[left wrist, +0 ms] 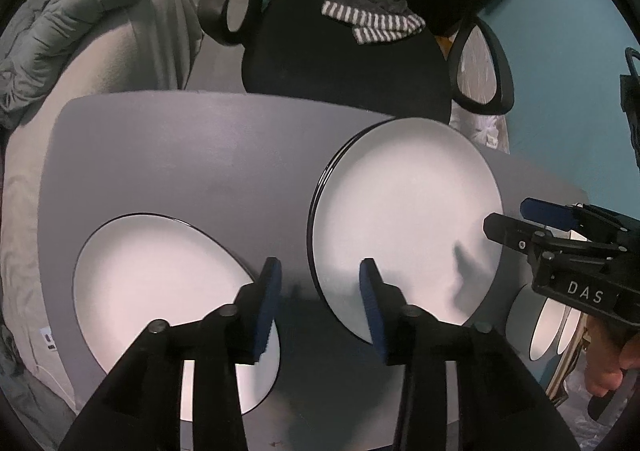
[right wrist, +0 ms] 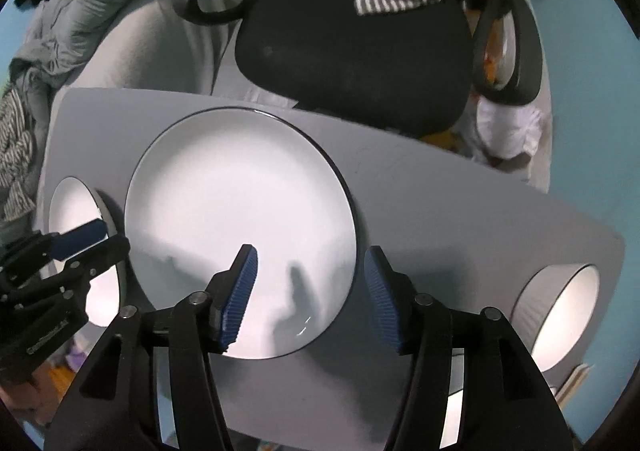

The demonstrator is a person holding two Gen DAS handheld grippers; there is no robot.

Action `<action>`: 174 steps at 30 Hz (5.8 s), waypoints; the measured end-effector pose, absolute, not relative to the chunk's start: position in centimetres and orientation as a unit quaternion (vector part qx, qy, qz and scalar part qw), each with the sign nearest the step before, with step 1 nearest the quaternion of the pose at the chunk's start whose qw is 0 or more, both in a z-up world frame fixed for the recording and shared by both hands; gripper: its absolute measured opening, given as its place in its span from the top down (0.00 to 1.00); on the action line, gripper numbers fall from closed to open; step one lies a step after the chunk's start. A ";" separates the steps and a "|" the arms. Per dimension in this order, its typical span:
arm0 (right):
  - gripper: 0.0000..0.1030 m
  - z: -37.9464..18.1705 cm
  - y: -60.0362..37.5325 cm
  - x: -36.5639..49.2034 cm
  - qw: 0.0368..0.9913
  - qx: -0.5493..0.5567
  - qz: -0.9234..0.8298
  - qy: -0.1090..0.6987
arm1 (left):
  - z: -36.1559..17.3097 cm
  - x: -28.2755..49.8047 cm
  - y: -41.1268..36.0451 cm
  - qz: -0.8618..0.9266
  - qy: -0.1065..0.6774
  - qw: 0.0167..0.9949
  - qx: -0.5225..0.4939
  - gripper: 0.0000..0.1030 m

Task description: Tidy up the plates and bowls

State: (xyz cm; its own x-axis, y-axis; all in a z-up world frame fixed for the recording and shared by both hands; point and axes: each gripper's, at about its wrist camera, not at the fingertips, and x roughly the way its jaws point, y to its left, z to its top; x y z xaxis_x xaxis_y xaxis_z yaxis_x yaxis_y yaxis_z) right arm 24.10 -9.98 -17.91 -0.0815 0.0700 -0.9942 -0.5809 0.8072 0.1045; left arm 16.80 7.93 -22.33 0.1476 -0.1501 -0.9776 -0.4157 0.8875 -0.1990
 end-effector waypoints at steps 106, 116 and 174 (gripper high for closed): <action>0.33 -17.5 9.2 12.8 0.537 -0.388 0.466 0.587 | -23.1 -2.2 21.4 0.243 0.581 0.682 -0.371 0.25; 0.33 -20.5 9.5 14.0 0.522 -0.341 0.453 0.637 | -25.6 -1.8 21.6 0.240 0.581 0.675 -0.386 0.25; 0.84 -23.8 7.0 11.9 0.507 -0.223 0.444 0.704 | -28.9 -4.9 23.5 0.183 0.587 0.660 -0.432 0.84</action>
State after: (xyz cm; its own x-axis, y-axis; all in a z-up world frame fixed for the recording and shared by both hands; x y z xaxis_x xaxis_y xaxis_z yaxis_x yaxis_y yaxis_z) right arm 11.86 6.98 -23.77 -0.3860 0.1360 -0.9124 -0.7650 0.5055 0.3990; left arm -4.92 23.53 -28.88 0.2446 -0.2647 -0.9328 -0.7480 0.5606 -0.3552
